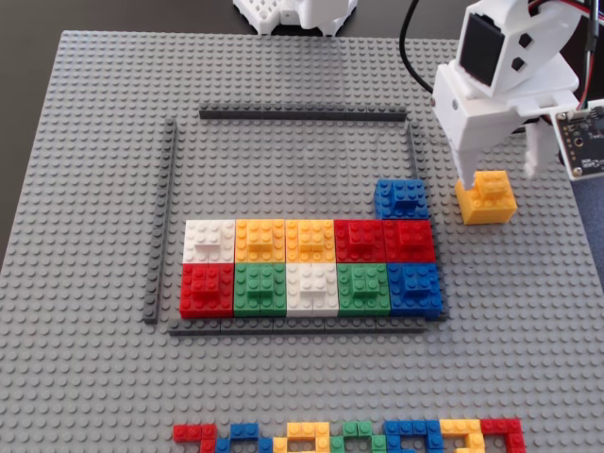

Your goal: Grab the cube and place it into the grid

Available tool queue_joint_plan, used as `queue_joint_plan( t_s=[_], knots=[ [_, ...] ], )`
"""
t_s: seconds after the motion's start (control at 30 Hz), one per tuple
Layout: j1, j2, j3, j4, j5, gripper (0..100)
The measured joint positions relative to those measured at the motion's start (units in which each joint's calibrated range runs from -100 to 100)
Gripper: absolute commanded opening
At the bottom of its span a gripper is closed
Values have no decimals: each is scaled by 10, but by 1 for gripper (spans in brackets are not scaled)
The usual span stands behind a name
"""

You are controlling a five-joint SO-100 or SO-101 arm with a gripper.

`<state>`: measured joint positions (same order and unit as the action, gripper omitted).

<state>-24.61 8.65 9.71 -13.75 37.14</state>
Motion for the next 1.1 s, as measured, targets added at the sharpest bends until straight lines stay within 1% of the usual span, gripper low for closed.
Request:
queue_joint_plan(
  t_s=[0.13,0.47,1.1],
  knots=[
    [0,0,0,0,0,14],
    [0,0,0,0,0,12],
    [0,6,0,-9,1,4]
  ],
)
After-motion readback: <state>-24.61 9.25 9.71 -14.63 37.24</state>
